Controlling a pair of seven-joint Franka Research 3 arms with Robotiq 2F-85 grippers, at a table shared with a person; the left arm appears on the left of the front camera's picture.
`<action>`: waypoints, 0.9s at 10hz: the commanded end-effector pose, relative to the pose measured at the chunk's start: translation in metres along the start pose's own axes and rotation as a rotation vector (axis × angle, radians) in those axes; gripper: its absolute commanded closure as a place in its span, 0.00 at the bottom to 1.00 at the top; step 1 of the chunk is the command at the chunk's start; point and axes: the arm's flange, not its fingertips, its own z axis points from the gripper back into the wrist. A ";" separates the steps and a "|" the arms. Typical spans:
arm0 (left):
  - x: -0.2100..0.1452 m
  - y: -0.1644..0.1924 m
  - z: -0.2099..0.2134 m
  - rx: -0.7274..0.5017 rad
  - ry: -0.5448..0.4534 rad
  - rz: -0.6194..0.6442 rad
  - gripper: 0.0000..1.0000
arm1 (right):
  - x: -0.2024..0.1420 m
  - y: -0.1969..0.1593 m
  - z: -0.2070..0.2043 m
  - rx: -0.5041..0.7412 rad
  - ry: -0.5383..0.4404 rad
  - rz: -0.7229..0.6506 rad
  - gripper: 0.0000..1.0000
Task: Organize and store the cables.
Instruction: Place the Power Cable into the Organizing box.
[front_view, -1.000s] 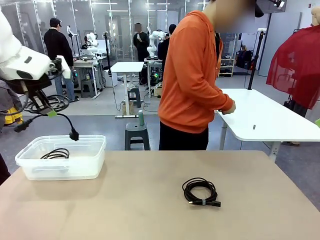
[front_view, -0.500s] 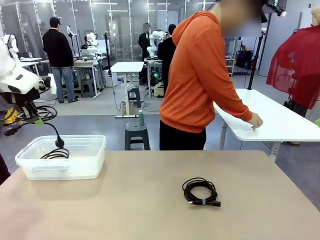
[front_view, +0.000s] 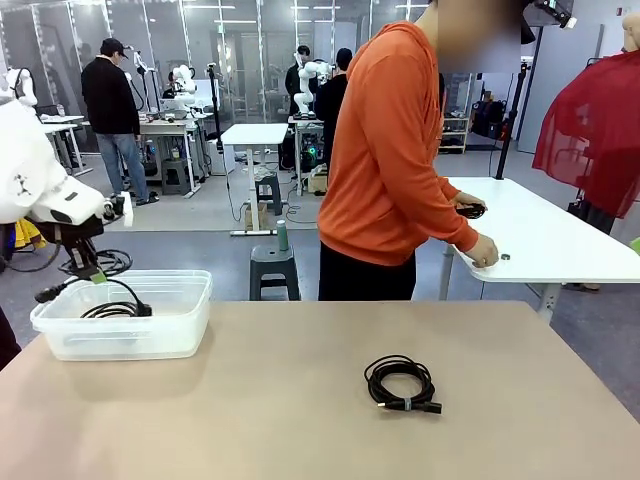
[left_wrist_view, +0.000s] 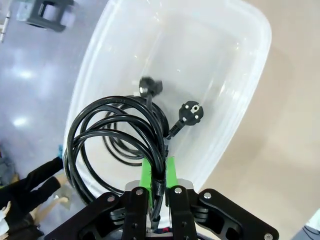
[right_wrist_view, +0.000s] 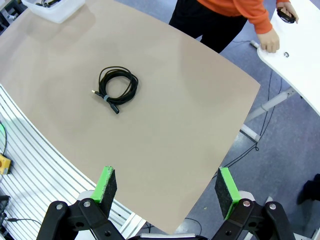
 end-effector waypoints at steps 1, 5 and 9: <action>0.002 0.012 -0.012 -0.028 -0.004 0.001 0.88 | -0.002 0.000 0.000 0.000 0.000 0.003 0.00; 0.001 0.020 -0.038 -0.057 -0.015 0.016 0.88 | -0.002 0.000 0.000 0.000 0.000 0.003 0.00; 0.001 0.025 -0.049 -0.069 0.009 0.030 0.44 | -0.002 0.000 0.000 0.000 0.000 0.003 0.00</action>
